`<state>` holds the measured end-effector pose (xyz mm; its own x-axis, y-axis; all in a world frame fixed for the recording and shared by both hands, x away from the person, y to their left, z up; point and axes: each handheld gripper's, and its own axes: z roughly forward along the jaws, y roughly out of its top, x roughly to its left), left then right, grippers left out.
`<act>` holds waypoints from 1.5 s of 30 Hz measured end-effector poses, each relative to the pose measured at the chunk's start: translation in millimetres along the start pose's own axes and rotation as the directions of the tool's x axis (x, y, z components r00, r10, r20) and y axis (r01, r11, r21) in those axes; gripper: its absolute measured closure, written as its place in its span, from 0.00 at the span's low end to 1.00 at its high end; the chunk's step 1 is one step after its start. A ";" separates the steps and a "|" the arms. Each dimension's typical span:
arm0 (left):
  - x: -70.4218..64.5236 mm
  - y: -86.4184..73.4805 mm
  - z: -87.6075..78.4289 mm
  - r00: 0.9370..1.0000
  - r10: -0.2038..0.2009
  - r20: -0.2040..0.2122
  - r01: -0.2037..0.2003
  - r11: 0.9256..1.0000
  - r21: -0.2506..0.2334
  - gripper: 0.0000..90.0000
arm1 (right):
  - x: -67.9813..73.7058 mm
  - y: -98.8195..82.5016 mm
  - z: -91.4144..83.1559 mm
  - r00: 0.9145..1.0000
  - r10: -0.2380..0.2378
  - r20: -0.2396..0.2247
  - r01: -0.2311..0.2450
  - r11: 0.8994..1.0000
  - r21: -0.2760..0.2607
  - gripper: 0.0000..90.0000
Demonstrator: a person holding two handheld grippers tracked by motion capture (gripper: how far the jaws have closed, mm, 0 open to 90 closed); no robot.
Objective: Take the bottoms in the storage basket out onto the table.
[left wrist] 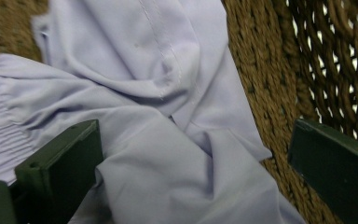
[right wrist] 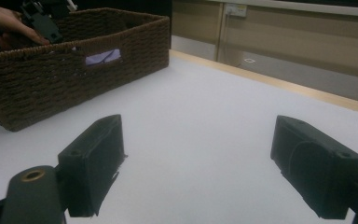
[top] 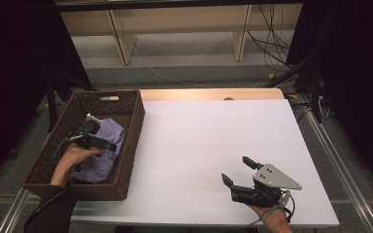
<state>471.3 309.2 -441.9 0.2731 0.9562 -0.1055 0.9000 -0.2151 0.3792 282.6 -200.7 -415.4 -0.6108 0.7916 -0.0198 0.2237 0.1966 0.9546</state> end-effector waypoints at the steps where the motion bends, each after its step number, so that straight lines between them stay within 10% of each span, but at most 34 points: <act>1: 0.2 -0.4 1.6 1.000 0.002 0.000 -0.002 1.000 0.009 0.03 | 0.0 -0.1 0.1 1.000 -0.001 0.000 0.001 1.000 0.001 0.20; 25: 4.3 -5.4 14.5 0.998 0.018 -0.054 -0.014 0.996 0.088 0.18 | 0.5 -0.8 0.1 1.000 -0.005 0.001 0.005 1.000 0.006 0.20; 45: 2.8 -6.8 5.9 0.993 0.073 -0.093 -0.070 0.997 0.033 0.86 | 0.3 -0.7 0.2 1.000 -0.011 -0.001 0.011 1.000 0.010 0.20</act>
<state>467.9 312.2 -450.2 0.3053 0.9522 0.0080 0.8894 -0.2881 0.3548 282.4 -200.5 -416.1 -0.6139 0.7888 -0.0297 0.2246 0.2107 0.9514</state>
